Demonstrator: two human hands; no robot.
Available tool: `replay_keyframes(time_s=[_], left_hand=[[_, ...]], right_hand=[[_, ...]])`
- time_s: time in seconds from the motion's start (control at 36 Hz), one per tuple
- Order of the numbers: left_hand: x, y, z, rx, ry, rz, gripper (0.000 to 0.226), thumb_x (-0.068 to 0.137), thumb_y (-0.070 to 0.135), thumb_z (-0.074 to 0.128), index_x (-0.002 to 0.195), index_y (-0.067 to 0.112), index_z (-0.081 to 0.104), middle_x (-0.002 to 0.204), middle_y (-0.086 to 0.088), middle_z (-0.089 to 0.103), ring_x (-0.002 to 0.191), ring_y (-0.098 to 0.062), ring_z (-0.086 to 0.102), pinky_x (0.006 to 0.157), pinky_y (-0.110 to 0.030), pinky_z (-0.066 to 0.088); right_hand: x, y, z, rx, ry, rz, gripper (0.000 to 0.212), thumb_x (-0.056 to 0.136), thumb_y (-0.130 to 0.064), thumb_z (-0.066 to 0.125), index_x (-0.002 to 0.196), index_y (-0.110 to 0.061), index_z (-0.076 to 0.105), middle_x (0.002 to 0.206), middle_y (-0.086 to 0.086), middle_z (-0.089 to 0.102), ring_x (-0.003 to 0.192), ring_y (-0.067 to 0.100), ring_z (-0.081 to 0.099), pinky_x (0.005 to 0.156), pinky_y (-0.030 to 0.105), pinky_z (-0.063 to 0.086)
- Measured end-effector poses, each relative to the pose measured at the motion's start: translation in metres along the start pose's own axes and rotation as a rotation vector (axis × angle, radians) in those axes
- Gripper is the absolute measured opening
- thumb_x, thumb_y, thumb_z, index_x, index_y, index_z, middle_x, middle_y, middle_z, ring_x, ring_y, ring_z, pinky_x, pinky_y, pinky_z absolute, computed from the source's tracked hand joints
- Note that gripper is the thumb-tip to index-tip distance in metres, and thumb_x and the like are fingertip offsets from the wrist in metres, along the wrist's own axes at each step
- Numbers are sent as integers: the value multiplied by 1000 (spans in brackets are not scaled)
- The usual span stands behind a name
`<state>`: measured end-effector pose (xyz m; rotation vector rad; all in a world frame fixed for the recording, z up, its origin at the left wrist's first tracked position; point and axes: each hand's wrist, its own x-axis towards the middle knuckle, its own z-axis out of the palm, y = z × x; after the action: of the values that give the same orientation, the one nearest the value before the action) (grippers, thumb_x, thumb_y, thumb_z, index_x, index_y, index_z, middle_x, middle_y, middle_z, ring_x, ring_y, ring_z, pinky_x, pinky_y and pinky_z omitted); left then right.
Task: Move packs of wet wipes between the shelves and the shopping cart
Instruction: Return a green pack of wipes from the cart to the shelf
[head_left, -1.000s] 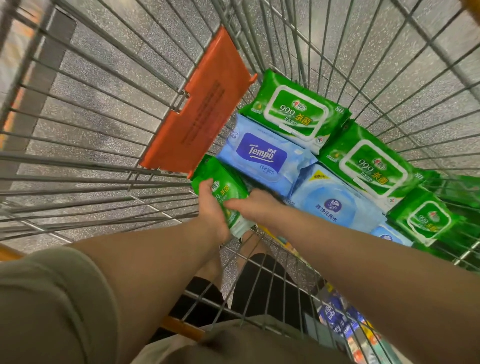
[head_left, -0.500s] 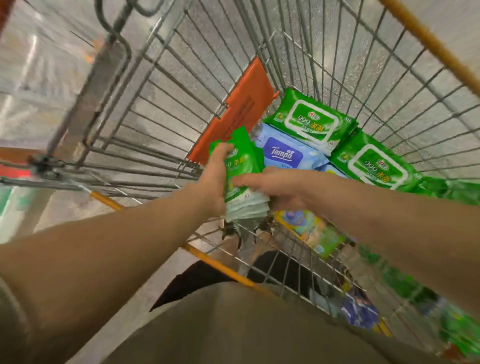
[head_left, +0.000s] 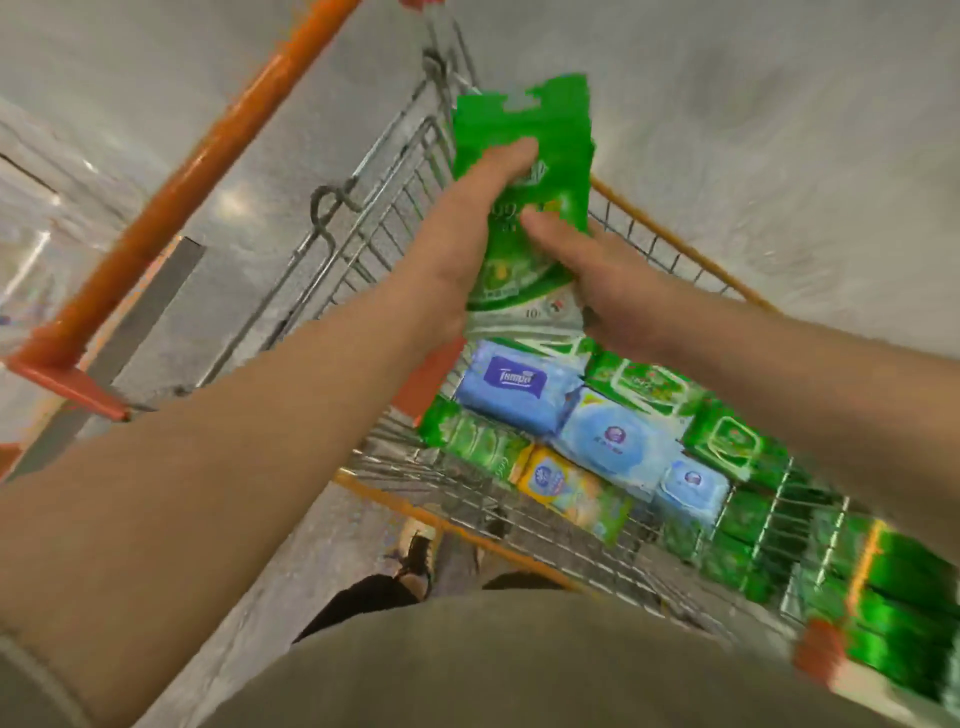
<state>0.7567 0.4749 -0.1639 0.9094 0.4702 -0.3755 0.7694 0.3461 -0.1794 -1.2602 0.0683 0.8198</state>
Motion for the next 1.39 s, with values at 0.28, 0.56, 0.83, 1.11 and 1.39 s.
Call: replay_keyframes(time_s=[0.28,0.56,0.83,1.11,1.39], left_hand=[[-57,38,57,199,-270,125,40,99,32,62,127,5,70,119,-21,73,107,-37,72,98,-52,57],[-156,30,136,418,-630,116,33,99,41,58,104,15,77,101,-10,80,90,-26,77,85,-40,63],[-277,-28,194,491,-936,-3,33,99,41,58,101,14,77,103,-11,79,86,-26,75,83,-40,62],[-436,-117,207,505,-1179,-88,45,85,44,69,111,9,77,116,-23,74,114,-45,68,103,-59,52],[-599,-207,193,558,-1510,-238,34,98,37,60,113,10,75,112,-13,77,96,-26,76,90,-42,61]], right_hand=[[-91,-52,33,-53,237,-248,36,96,-32,59,123,-10,62,112,14,74,101,28,73,91,40,58],[-227,-67,46,-100,597,-436,118,56,-54,93,146,-8,33,133,20,63,118,37,65,106,55,47],[-389,-26,86,-48,931,-621,79,72,-40,83,138,-9,51,116,11,74,106,29,71,105,53,50],[-559,60,168,21,1189,-795,63,68,-37,88,122,-13,67,115,16,73,106,34,71,99,51,53],[-708,161,274,0,1522,-907,41,79,-23,70,118,-10,67,111,12,75,100,27,72,90,40,59]])
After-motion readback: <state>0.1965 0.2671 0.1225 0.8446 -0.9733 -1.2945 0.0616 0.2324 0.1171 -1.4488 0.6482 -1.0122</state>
